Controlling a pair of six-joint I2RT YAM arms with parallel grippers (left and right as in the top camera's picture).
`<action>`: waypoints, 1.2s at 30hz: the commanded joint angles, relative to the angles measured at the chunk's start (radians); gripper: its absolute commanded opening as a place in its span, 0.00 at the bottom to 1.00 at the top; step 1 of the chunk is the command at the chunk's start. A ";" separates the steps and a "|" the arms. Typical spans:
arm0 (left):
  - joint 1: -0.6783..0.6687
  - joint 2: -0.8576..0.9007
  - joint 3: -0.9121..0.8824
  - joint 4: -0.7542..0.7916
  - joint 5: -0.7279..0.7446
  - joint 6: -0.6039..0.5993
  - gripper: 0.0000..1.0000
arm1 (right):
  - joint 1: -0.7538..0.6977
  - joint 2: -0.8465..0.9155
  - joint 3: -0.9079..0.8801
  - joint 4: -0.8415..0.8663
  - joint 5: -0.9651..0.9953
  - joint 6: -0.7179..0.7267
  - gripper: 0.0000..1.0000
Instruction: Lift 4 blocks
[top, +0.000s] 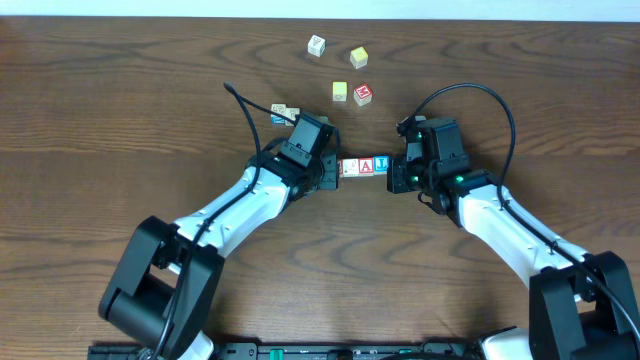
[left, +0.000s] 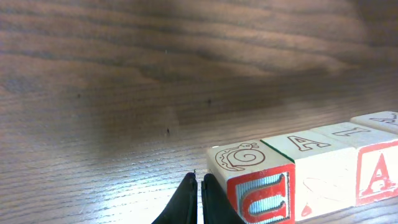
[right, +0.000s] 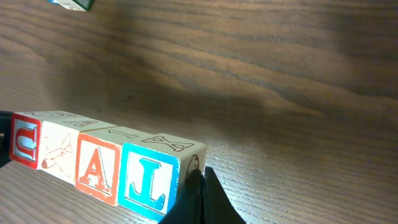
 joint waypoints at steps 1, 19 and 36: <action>-0.034 -0.053 0.021 0.028 0.138 0.018 0.07 | 0.072 -0.025 0.034 0.010 -0.214 0.006 0.01; -0.034 -0.090 0.021 0.010 0.138 0.017 0.07 | 0.074 -0.097 0.034 -0.015 -0.196 0.013 0.01; -0.034 -0.155 0.021 0.009 0.130 0.018 0.07 | 0.074 -0.119 0.035 -0.034 -0.192 0.021 0.01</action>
